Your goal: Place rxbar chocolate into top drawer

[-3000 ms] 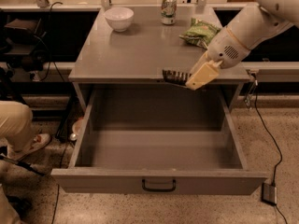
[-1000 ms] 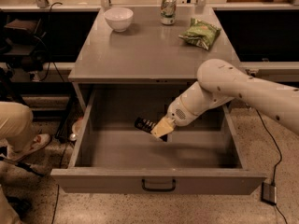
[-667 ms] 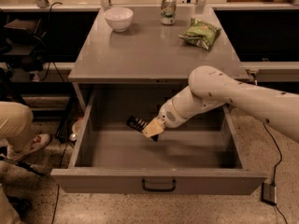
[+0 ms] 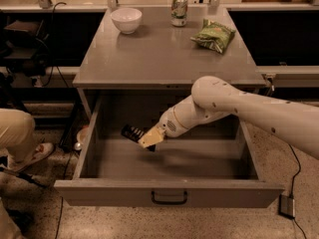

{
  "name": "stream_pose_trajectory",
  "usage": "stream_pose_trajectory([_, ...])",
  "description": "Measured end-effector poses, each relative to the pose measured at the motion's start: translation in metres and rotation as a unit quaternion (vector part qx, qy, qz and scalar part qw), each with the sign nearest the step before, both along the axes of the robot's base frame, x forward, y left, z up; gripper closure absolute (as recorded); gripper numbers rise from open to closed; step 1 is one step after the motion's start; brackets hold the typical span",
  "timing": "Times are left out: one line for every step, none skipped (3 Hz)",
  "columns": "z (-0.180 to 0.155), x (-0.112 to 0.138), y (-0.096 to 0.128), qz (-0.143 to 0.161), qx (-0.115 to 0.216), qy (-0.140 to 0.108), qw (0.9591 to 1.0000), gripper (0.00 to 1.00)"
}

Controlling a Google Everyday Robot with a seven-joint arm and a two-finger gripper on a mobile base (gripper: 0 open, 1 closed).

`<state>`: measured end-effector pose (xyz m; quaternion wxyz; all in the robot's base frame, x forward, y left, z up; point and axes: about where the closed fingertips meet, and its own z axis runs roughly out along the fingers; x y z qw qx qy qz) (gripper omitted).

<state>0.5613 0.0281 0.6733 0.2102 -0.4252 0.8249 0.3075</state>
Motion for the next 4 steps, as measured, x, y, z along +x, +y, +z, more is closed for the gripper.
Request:
stream_pose_trajectory([-0.001, 0.0, 0.004, 0.0, 0.007, -0.005, 1.0, 0.13])
stream_pose_trajectory([-0.001, -0.001, -0.014, -0.02, 0.001, -0.009, 0.9998, 0.0])
stream_pose_trajectory([0.013, -0.023, -0.075, -0.071, 0.003, -0.019, 0.9973, 0.0])
stream_pose_trajectory([0.027, -0.044, -0.146, -0.133, 0.015, -0.027, 0.9906, 0.0])
